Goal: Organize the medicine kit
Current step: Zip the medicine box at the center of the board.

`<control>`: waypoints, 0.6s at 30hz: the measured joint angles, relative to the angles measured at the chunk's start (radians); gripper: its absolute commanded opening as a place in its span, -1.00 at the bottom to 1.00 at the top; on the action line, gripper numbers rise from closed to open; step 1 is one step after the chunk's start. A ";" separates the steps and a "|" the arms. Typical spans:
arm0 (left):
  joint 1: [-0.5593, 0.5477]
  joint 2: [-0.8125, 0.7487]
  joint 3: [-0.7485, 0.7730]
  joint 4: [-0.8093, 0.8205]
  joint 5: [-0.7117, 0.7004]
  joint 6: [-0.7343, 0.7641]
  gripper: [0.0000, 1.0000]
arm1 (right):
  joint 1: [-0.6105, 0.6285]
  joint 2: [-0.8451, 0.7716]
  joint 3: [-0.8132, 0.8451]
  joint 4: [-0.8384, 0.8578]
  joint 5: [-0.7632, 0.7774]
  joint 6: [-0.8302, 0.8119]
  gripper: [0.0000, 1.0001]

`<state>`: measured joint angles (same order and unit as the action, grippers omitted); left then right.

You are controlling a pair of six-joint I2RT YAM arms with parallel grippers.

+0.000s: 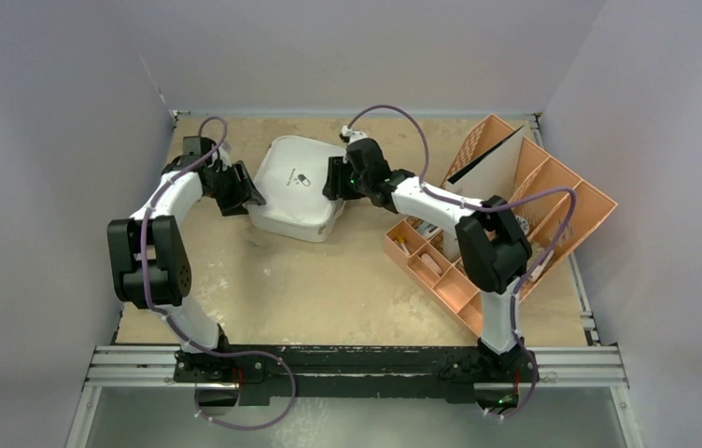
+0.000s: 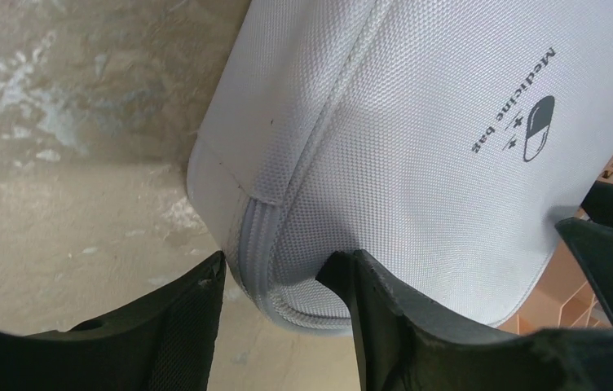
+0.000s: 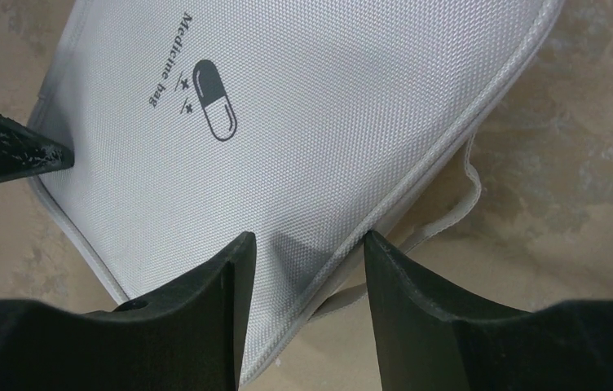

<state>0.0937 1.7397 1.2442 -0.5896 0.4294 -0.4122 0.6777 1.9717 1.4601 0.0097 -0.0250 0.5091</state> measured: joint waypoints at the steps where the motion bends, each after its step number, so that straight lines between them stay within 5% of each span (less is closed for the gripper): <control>1: 0.002 -0.017 -0.018 -0.002 -0.007 -0.005 0.03 | -0.002 0.011 0.019 -0.006 -0.013 -0.020 0.08; 9: 0.004 -0.046 -0.048 -0.006 -0.022 -0.015 -0.09 | 0.008 -0.071 0.010 -0.073 -0.049 -0.117 0.25; 18: 0.018 -0.051 -0.048 -0.013 -0.005 -0.026 -0.63 | 0.055 -0.343 -0.244 0.021 -0.043 -0.195 0.20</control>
<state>0.1112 1.6882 1.1965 -0.6029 0.4240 -0.4377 0.7322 1.6291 1.2160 0.0303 -0.0681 0.3141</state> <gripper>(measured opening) 0.290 0.606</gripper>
